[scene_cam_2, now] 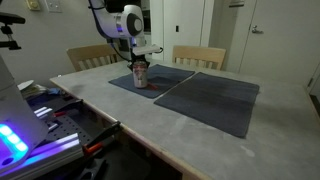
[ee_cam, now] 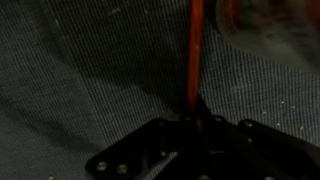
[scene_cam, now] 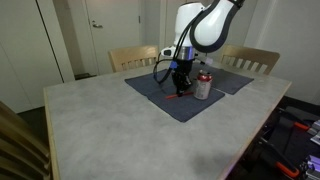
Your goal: Put the straw inside the can
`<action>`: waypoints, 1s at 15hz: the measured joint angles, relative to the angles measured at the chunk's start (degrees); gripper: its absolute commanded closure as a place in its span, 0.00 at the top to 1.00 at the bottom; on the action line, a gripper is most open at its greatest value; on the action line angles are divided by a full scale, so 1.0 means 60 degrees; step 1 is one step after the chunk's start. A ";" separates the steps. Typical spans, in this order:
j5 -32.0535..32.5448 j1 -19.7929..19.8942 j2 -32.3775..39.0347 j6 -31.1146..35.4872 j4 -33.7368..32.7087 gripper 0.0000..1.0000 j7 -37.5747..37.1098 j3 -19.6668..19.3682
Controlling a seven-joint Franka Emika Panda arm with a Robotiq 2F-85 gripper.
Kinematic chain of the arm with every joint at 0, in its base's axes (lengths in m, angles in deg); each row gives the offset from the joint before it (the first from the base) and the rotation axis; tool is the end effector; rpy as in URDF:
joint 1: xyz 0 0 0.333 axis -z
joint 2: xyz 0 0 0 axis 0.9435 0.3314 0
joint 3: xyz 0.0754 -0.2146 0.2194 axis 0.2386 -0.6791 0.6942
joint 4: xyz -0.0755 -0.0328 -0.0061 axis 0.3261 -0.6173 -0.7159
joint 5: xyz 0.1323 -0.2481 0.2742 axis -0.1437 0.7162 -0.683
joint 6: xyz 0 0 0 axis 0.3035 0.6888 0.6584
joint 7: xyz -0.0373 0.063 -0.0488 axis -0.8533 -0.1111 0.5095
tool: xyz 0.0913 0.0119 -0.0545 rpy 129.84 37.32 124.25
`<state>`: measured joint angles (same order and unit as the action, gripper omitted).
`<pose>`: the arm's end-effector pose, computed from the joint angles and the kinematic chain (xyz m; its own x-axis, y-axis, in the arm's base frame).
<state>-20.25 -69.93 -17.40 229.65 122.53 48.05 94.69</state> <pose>0.5278 0.1084 0.1480 0.2278 0.9736 -0.0111 0.9732 -0.2273 0.0353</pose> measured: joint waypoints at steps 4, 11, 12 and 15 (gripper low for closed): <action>0.0000 0.0000 -0.0007 0.0000 -0.0006 0.02 0.0005 0.0000; 0.0001 0.0000 -0.0078 0.0000 -0.0083 0.02 0.0025 -0.0003; 0.0002 0.0000 -0.0123 0.0000 -0.0097 0.02 0.0040 -0.0008; 0.0006 0.0001 -0.0295 -0.0001 -0.0127 0.02 0.0087 -0.0044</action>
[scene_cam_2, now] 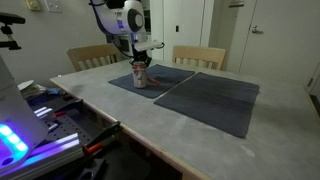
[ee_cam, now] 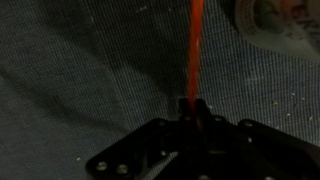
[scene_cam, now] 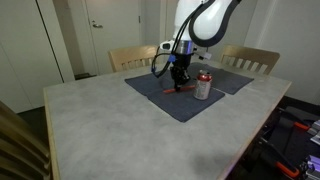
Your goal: Put the straw inside the can
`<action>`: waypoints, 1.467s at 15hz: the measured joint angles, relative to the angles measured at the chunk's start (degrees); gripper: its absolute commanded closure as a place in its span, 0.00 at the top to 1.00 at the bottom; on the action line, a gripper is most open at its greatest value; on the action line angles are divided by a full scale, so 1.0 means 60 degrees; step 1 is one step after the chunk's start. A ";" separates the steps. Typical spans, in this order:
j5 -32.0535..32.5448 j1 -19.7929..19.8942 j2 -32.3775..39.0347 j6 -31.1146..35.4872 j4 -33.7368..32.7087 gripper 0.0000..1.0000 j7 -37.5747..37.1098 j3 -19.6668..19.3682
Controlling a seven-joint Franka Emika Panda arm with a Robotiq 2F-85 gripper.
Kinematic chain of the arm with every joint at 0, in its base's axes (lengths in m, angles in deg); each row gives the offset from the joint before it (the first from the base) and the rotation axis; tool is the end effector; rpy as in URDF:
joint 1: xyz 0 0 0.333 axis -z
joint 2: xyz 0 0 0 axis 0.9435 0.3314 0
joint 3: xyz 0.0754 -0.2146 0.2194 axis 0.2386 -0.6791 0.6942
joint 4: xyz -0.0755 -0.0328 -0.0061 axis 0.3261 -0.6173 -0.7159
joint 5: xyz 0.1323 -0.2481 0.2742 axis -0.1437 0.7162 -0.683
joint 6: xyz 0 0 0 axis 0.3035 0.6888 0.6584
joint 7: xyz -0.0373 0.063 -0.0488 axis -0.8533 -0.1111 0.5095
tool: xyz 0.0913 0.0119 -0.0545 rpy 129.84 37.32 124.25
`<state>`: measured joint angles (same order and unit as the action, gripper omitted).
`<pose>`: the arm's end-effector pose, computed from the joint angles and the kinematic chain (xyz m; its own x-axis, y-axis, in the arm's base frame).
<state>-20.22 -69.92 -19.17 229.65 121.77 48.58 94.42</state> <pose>0.5392 0.1061 0.1685 0.2240 0.9746 -0.0025 0.9717 -0.2231 0.0782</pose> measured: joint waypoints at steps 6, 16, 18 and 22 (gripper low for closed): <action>0.0023 0.0000 -0.0347 0.0000 -0.0026 0.02 0.0083 -0.0087; -0.0131 0.0251 -0.1646 -0.0102 0.0121 0.02 0.0717 -0.0112; -0.0175 0.0271 -0.2160 -0.0221 0.0279 0.02 0.0706 -0.0237; -0.0483 0.0270 -0.3257 -0.0612 0.0668 0.02 0.0586 -0.0570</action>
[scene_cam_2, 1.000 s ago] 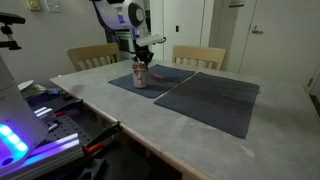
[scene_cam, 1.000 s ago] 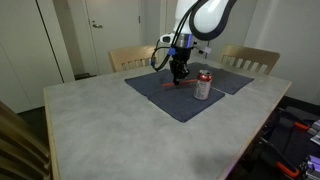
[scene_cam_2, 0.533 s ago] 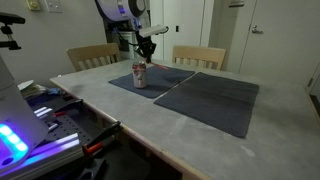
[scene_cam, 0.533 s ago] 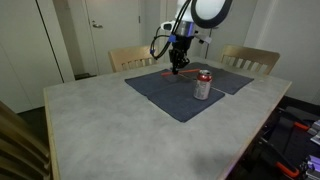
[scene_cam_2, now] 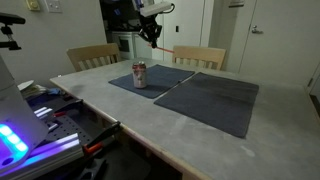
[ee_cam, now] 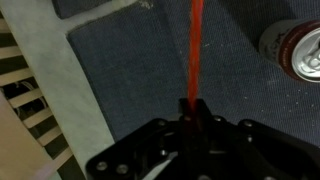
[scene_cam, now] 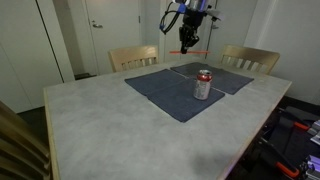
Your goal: Put the straw inside the can
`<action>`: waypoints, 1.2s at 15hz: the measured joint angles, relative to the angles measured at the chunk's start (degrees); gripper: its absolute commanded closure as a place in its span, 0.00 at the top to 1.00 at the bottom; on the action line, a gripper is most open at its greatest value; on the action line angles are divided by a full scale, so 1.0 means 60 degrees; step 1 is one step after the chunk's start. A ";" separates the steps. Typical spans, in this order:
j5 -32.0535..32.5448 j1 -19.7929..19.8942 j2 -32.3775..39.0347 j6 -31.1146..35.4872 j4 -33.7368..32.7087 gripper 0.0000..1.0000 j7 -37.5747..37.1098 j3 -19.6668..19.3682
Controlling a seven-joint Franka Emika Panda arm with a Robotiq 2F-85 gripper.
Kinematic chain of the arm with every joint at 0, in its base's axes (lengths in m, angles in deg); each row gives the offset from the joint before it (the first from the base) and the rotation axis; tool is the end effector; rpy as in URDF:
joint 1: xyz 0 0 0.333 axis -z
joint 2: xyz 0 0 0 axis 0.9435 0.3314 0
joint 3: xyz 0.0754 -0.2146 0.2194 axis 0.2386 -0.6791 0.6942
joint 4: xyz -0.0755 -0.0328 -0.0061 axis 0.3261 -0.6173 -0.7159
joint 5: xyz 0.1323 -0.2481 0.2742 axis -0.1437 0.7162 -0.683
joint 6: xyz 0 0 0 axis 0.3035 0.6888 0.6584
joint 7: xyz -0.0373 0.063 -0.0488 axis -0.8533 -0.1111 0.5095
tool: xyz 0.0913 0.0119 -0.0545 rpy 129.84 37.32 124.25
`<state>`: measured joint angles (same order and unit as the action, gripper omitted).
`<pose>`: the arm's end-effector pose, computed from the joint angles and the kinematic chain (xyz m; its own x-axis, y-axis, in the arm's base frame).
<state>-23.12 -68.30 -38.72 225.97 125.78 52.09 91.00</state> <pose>0.5458 0.0510 0.3194 0.2916 0.9565 0.0117 0.9171 -0.2830 0.2807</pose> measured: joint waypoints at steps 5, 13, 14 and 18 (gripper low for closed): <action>-0.1117 -0.0060 -0.1437 -0.0567 0.0622 0.02 -0.0011 -0.0333; -0.4652 -0.1213 -0.3555 -0.0022 0.2181 0.02 0.1271 -0.1320; -0.5064 -0.1443 -0.3813 0.0186 0.2424 0.02 0.1480 -0.1527; -0.6604 -0.2466 -0.4833 0.0870 0.3464 0.02 0.2016 -0.2513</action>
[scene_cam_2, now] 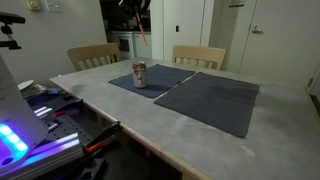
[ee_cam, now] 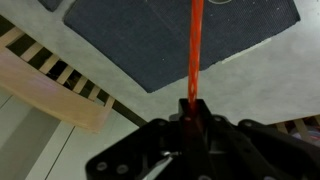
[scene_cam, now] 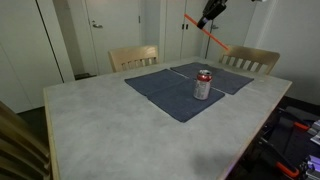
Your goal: Put the straw inside the can
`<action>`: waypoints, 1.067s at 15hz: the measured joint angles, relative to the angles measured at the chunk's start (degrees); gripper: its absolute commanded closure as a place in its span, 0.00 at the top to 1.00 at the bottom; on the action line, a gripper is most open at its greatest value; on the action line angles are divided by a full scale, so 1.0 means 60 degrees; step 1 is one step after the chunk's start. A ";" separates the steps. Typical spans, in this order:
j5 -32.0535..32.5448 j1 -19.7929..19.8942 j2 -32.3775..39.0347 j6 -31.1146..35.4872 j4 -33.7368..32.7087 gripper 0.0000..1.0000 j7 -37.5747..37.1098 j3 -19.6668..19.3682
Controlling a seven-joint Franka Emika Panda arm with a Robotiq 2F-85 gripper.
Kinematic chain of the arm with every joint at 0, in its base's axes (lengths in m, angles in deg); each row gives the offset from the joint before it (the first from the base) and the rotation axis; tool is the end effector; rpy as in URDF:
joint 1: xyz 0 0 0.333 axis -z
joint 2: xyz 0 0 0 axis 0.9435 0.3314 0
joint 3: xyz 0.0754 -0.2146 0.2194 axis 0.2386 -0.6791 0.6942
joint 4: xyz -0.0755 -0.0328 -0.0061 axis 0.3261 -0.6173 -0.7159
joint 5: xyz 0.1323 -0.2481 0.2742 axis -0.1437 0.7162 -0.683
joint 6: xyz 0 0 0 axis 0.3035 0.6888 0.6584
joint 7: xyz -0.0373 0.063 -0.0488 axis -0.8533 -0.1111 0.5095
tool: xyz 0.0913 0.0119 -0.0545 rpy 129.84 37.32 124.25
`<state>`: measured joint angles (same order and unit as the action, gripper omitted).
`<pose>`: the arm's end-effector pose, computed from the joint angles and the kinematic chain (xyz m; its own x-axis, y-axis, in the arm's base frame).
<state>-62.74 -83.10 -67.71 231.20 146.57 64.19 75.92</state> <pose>0.4306 0.0136 0.4103 0.5020 0.7164 0.4845 0.7237 -0.6547 0.2183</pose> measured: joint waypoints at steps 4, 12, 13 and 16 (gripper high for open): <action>-0.1195 -0.0458 -0.0838 0.0796 0.0941 0.02 0.0069 -0.0493; -0.4855 -0.2934 -0.1131 0.3066 0.1160 0.02 0.2387 -0.2186; -0.5268 -0.3371 -0.1191 0.3364 0.1146 0.02 0.2827 -0.2500; -0.6187 -0.4708 -0.1561 0.4154 0.1124 0.02 0.4052 -0.3572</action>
<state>-99.86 -111.35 -77.08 256.12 153.31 88.50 54.50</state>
